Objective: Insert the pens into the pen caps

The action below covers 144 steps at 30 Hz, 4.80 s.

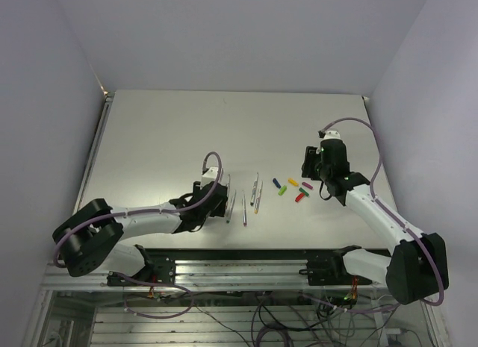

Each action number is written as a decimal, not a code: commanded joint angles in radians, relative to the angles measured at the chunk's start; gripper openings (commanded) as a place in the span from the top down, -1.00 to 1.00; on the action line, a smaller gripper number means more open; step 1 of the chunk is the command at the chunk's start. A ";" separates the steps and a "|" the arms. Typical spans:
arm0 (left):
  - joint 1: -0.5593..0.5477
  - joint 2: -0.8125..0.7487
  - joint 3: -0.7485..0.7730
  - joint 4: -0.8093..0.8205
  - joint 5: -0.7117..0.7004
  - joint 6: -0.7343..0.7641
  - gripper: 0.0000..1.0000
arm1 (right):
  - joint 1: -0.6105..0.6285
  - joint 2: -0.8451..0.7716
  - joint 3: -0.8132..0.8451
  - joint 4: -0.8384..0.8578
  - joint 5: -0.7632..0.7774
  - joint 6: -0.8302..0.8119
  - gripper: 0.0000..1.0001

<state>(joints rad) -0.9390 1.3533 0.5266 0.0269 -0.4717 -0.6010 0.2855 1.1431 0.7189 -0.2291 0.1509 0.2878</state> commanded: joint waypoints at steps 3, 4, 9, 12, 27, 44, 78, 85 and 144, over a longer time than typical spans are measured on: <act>-0.007 0.030 0.052 0.045 -0.029 0.024 -0.37 | 0.016 0.026 0.036 0.034 0.051 0.003 0.08; -0.007 0.033 0.054 0.043 -0.031 0.024 -0.36 | 0.015 0.026 0.036 0.035 0.052 0.005 0.08; -0.007 0.058 0.062 0.036 -0.033 0.018 -0.35 | 0.018 0.022 0.034 0.039 0.053 0.008 0.09; -0.007 0.080 0.069 0.034 -0.036 0.017 -0.34 | 0.017 0.017 0.030 0.042 0.053 0.008 0.08; -0.007 0.154 0.129 -0.022 -0.059 0.019 -0.31 | 0.018 0.032 0.029 0.047 0.040 0.024 0.08; -0.006 0.236 0.217 -0.196 -0.073 0.009 -0.20 | 0.017 0.056 0.058 0.023 0.029 0.015 0.08; 0.094 0.333 0.314 -0.397 0.144 0.132 0.06 | 0.020 0.038 0.048 -0.010 -0.012 0.055 0.07; 0.109 0.370 0.341 -0.428 0.161 0.143 0.29 | 0.021 0.051 0.051 -0.007 -0.017 0.055 0.07; 0.162 0.328 0.193 -0.435 0.423 0.057 0.86 | 0.070 0.408 0.152 -0.025 -0.052 -0.035 0.13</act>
<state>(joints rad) -0.7681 1.6150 0.8139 -0.2375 -0.1940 -0.5102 0.3504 1.5307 0.8330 -0.2554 0.0586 0.2722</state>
